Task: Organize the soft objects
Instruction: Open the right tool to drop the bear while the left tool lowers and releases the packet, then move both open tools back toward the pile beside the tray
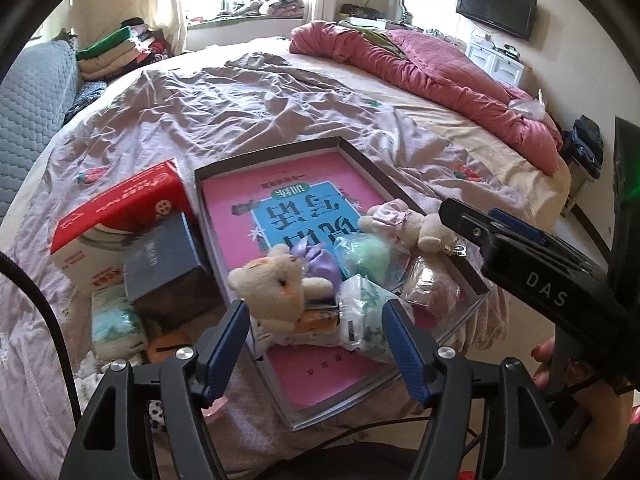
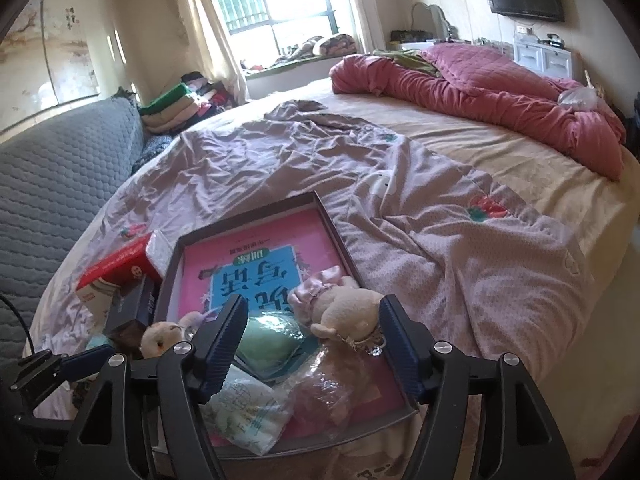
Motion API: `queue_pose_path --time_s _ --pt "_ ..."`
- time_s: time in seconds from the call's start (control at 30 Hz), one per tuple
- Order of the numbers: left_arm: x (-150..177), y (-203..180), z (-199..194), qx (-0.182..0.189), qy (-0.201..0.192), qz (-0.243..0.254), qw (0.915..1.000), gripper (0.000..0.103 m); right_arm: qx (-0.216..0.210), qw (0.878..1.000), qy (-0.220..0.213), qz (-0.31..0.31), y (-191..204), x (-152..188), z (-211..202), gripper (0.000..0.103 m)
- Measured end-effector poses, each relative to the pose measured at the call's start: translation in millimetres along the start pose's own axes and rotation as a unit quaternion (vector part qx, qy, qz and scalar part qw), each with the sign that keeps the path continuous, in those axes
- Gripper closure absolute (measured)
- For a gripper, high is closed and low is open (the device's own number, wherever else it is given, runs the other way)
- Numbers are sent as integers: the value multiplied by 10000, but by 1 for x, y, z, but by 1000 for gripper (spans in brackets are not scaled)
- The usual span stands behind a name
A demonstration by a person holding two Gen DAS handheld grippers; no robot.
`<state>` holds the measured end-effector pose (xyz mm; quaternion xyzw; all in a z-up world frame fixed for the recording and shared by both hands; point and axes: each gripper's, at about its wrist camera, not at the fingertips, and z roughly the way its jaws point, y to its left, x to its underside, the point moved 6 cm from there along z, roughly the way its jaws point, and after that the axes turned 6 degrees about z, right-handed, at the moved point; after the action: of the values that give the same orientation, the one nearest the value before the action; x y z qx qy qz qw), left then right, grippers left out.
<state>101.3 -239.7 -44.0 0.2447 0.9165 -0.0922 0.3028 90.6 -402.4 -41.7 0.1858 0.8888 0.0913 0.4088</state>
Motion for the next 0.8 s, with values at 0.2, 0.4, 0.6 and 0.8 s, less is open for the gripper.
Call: queue_pose_path --time_s 0.2,0.4,0.6,0.8 --pt "2 8 -13 -117 -73 -57 9999 30 -82 9999 -8 -69 8 -1 -6 32" --pt "2 16 -26 -186 -147 -120 9996 29 -79 9996 -57 -276 21 -2 -15 31" --pt "2 26 -38 -258 -237 -188 9992 28 -39 9989 -187 -427 33 -7 -25 28" --pt "3 34 -51 -392 -335 -215 9984 26 -77 9977 -331 -583 44 -9 -35 24"
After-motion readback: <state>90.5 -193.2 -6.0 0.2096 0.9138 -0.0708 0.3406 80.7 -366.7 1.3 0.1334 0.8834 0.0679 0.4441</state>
